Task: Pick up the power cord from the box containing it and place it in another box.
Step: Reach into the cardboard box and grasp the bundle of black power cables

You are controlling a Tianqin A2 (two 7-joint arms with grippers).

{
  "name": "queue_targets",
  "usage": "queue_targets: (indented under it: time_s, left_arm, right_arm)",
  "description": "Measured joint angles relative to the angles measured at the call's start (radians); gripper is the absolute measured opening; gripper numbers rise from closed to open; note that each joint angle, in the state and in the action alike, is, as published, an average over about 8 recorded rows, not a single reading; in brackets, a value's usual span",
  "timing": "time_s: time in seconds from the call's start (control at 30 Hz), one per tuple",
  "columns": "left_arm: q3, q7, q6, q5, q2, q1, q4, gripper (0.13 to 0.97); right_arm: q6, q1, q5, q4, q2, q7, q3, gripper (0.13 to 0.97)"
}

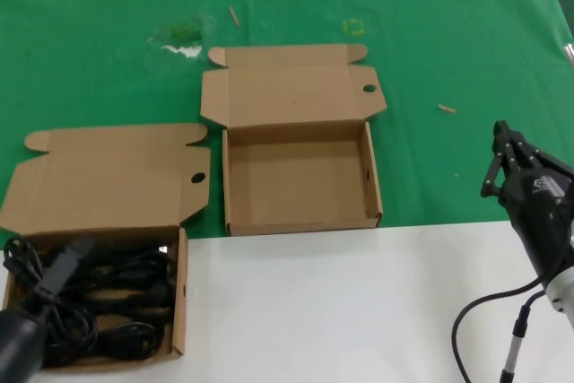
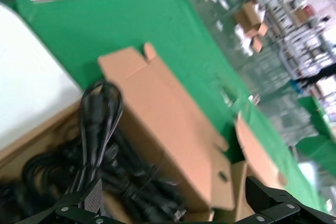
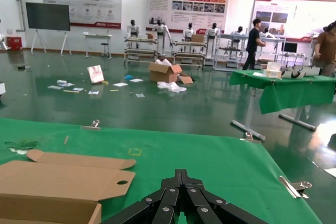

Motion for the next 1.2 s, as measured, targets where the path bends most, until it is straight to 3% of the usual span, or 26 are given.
queue_targets:
  time_s: [0.2,0.33,0.87,1.2]
  left_arm:
    - [-0.033,0.014,0.010,-0.063,0.000,0.006,-0.032,0.965]
    - [-0.049,0.018,0.009,-0.061,0.000,0.002,-0.029,0.965]
    - [-0.085,0.031,0.010,0.118,0.001,-0.062,0.045,0.964]
    - [-0.098,0.058,-0.004,0.161,0.000,-0.099,0.100,0.900]
  right_arm:
    - [0.000,0.000,0.000,0.000,0.000,0.000,0.000,0.138]
    - [0.000,0.000,0.000,0.000,0.000,0.000,0.000,0.138]
    - [0.000,0.000,0.000,0.000,0.000,0.000,0.000,0.138]
    - [0.000,0.000,0.000,0.000,0.000,0.000,0.000,0.138]
